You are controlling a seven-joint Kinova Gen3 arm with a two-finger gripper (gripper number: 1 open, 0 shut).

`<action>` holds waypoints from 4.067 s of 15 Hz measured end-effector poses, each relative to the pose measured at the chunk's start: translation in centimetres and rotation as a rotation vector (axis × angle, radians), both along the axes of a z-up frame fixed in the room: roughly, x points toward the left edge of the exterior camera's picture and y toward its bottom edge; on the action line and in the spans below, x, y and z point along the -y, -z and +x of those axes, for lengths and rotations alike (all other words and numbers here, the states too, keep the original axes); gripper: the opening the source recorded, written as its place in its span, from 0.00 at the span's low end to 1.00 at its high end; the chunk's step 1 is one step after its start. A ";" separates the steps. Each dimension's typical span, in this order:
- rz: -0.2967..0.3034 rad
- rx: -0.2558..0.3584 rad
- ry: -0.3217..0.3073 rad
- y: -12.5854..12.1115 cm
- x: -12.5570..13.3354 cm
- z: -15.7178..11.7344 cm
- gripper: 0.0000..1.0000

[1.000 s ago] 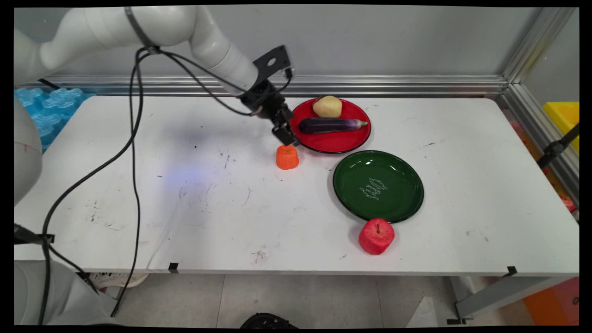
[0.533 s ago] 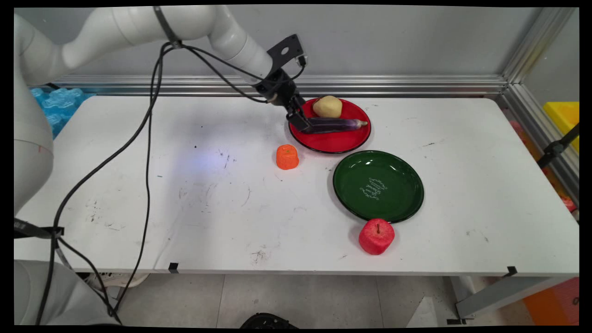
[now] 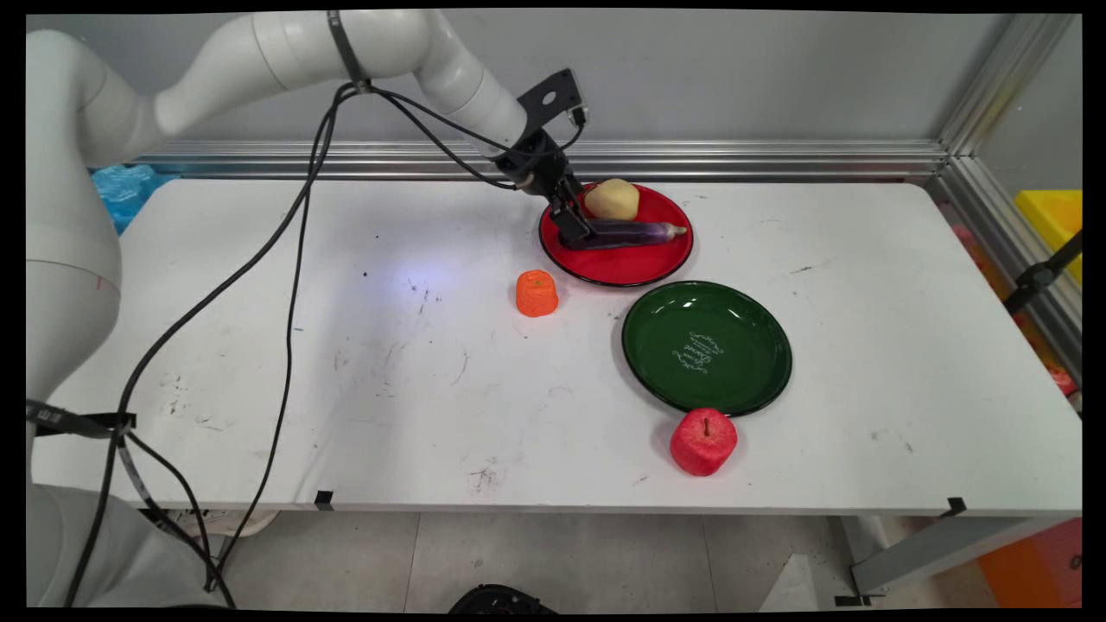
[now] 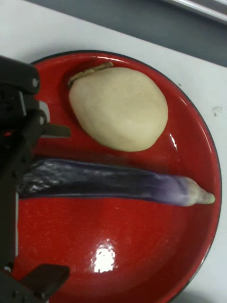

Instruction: Pick up the eggplant from the red plate, then place the picked object on the table

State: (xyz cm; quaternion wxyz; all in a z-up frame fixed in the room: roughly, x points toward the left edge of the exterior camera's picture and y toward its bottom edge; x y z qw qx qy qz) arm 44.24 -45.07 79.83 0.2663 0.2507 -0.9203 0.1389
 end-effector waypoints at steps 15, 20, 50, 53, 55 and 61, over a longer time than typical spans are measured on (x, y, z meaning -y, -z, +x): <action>-0.016 -0.011 0.033 4.0 2.4 -0.7 1.00; -0.014 -0.010 0.044 4.7 2.4 -0.8 0.00; -0.019 -0.092 0.071 -5.4 -5.8 -6.8 0.00; -0.013 -0.084 0.083 -5.7 -7.9 -6.4 0.00; -0.008 -0.078 0.090 -5.7 -8.9 -6.0 0.00; 0.012 -0.048 0.102 -5.0 -12.7 -3.9 0.00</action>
